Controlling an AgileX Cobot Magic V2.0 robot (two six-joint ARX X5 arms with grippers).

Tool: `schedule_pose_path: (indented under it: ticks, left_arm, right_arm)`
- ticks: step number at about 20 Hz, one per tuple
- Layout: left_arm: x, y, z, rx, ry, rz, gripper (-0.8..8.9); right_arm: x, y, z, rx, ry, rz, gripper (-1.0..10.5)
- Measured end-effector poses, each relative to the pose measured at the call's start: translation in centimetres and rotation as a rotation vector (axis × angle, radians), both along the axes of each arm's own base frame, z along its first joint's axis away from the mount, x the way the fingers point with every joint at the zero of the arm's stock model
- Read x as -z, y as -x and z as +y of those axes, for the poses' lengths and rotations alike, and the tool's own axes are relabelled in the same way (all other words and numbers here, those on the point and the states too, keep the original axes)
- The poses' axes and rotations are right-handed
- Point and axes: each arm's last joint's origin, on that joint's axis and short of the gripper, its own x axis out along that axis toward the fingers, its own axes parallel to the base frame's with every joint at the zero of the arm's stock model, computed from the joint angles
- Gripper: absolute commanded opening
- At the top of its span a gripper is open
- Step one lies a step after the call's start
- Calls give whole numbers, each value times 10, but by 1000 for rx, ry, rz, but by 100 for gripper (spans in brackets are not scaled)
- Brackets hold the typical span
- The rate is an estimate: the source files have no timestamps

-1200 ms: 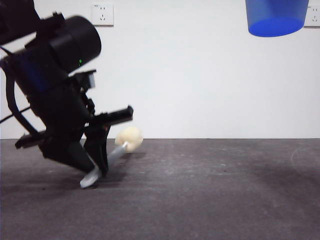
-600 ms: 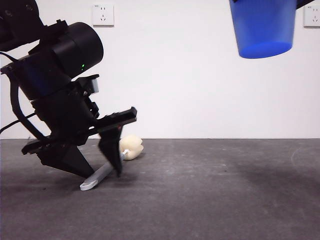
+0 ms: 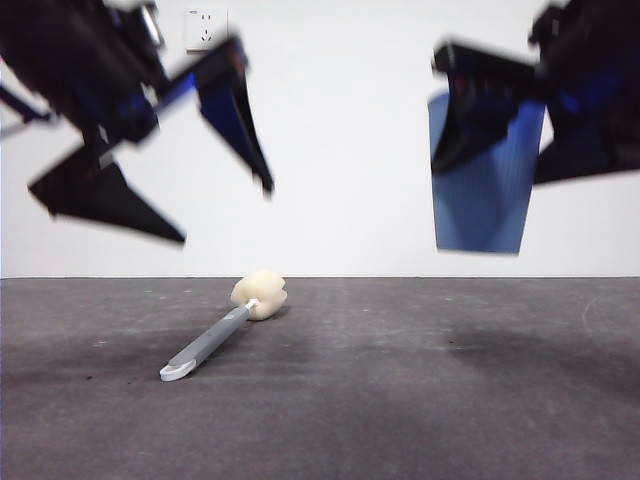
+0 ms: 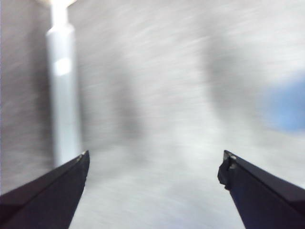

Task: Pick up the cup brush,pick up the cup,insert the brush into the cup,clean the cup,put the cup brush back,put the cup back to the fixed position on the table

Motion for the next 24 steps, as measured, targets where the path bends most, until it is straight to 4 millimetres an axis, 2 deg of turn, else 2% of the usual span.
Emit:
schedule_pose_path:
  ticks: [4, 8, 11, 16, 19, 20, 21, 24]
  left_arm:
    - [-41, 32, 17, 96, 134, -78, 463]
    - [-59, 59, 33, 121, 169, -108, 463]
    - [-64, 67, 38, 125, 166, -117, 463]
    - [-62, 68, 39, 130, 152, -108, 463]
    - [-62, 68, 39, 135, 142, -119, 463]
    - [-62, 68, 39, 136, 141, -119, 463]
    - [-61, 69, 39, 137, 136, -113, 463]
    - [-59, 70, 40, 140, 117, -91, 463]
  right_arm:
    - [20, -40, -8, -41, -48, -7, -13]
    - [50, -67, -14, -33, -50, 21, -13]
    - [64, -76, -11, -40, -37, 5, -13]
    - [81, -81, -8, -80, 2, -1, -12]
    - [82, -82, -8, -91, 26, -9, -4]
    - [83, -82, -8, -94, 30, -11, 30]
    - [83, -82, -8, -95, 33, -11, 116]
    - [83, -82, -8, -97, 35, -10, 442]
